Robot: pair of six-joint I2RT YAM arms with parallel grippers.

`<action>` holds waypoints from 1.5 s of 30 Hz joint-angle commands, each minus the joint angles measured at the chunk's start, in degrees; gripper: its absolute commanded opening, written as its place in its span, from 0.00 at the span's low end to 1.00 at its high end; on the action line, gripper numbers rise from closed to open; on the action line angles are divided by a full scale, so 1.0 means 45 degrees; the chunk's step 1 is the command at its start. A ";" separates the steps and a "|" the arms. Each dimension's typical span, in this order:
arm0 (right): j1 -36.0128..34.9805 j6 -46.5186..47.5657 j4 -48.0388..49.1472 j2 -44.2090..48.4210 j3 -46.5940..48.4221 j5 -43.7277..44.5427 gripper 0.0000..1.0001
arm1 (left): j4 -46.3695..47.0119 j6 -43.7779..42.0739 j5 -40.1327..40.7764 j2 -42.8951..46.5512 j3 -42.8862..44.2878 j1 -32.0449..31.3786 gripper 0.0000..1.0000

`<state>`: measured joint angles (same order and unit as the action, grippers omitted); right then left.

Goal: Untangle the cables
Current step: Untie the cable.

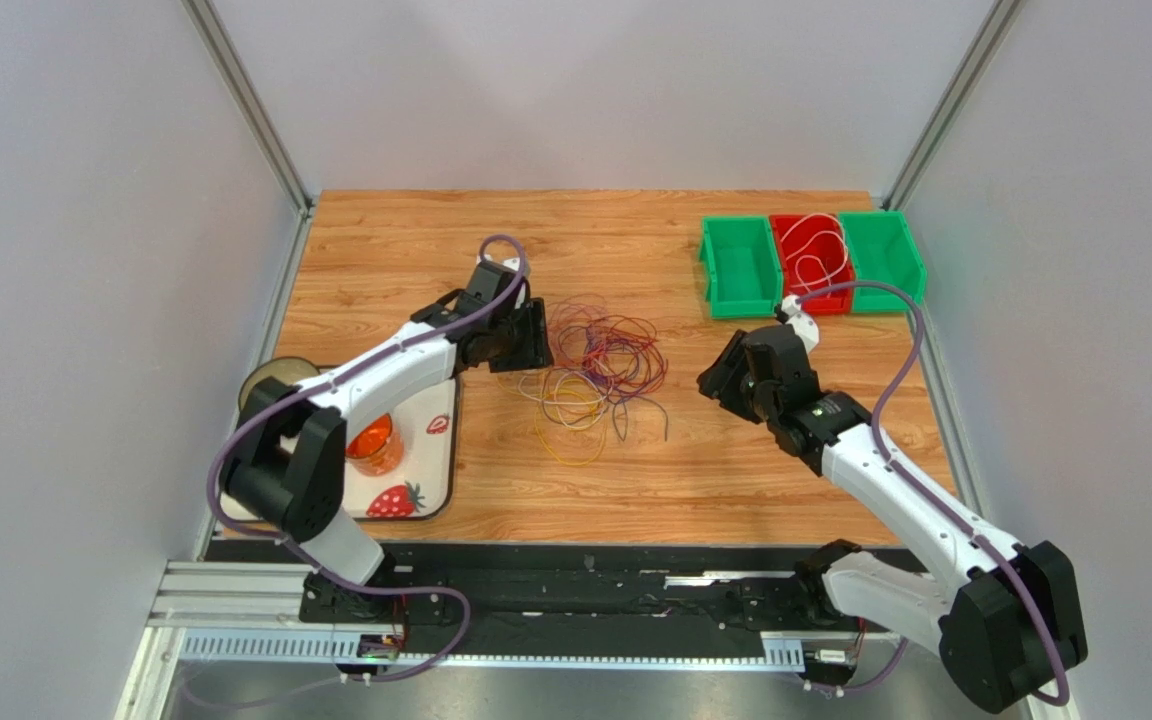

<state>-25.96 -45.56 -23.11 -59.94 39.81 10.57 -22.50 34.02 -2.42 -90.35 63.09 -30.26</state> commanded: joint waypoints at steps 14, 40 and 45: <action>-0.0013 0.0202 0.2421 -0.1249 -0.0918 0.0562 0.50 | 0.0547 0.0272 0.0517 -0.2442 0.1273 -0.0053 0.48; -0.0013 0.0496 0.3203 -0.1230 -0.1386 0.0308 0.49 | -0.3669 -0.1154 -0.0242 0.0740 0.6756 -0.0072 0.00; -0.0013 0.0496 0.3261 -0.1094 -0.1503 0.0327 0.49 | -0.3829 -0.1582 -0.1627 0.1734 0.9489 -0.0189 0.00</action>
<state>-25.96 -43.68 -11.25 -66.57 33.65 11.40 -36.71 29.80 -3.60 -87.26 97.71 -30.44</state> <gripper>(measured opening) 0.492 0.008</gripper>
